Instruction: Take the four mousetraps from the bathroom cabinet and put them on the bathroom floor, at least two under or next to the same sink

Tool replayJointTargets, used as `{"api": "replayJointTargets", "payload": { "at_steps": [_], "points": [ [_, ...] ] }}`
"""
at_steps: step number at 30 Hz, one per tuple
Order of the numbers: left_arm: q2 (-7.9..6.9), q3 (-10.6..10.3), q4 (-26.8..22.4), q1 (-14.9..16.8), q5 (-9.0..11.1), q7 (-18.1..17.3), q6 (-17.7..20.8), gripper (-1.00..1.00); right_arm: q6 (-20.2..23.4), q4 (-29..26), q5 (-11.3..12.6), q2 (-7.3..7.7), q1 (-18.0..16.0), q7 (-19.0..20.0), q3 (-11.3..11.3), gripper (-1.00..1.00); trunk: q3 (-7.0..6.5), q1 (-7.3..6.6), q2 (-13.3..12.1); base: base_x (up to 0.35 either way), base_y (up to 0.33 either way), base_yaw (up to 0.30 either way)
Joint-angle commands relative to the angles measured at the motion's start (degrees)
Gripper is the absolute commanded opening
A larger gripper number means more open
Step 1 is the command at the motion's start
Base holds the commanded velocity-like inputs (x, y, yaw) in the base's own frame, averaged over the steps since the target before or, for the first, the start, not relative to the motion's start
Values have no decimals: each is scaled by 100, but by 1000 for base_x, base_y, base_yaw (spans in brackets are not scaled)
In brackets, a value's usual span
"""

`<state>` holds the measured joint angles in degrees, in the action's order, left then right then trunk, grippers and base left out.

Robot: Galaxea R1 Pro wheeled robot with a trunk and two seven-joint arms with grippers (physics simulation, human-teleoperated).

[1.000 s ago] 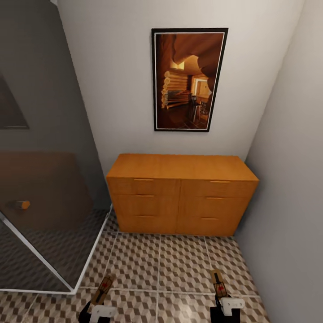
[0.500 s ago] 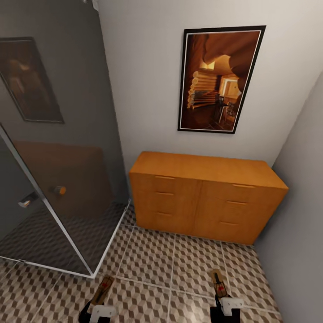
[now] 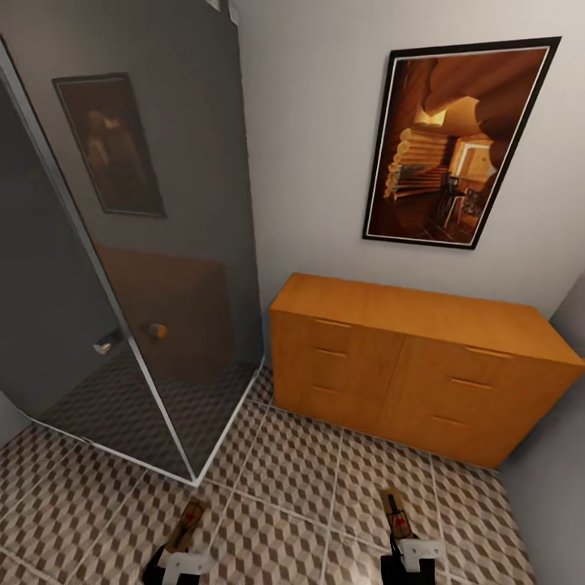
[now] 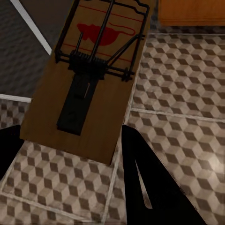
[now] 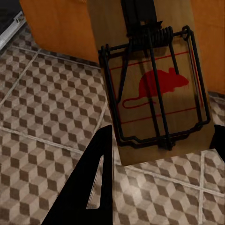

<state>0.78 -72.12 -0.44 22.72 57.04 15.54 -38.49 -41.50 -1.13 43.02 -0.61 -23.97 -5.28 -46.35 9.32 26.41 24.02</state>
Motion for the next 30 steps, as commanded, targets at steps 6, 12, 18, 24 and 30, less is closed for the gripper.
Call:
{"api": "replayJointTargets", "payload": {
  "at_steps": [6,12,18,24,30],
  "points": [
    [1,-48,-5,4,-26,81,8,-100,-3,-1,5,0,-3,-52,-50,-100,11,3,10,0,0,287],
    [1,-48,-4,4,-26,81,16,-100,1,-1,5,-6,-3,-52,-50,-100,11,3,10,0,0,287],
    [1,-48,-6,4,-26,81,16,-100,1,-1,5,-8,-3,-52,-50,-100,11,3,10,0,0,287],
    [1,-48,-4,4,-26,81,17,-100,0,-1,5,-9,-3,-52,-50,-100,11,3,10,0,0,287],
    [1,-48,-7,4,-26,81,17,-100,2,-1,5,-10,-4,-52,-50,-100,11,3,10,0,0,287]
  ]
}}
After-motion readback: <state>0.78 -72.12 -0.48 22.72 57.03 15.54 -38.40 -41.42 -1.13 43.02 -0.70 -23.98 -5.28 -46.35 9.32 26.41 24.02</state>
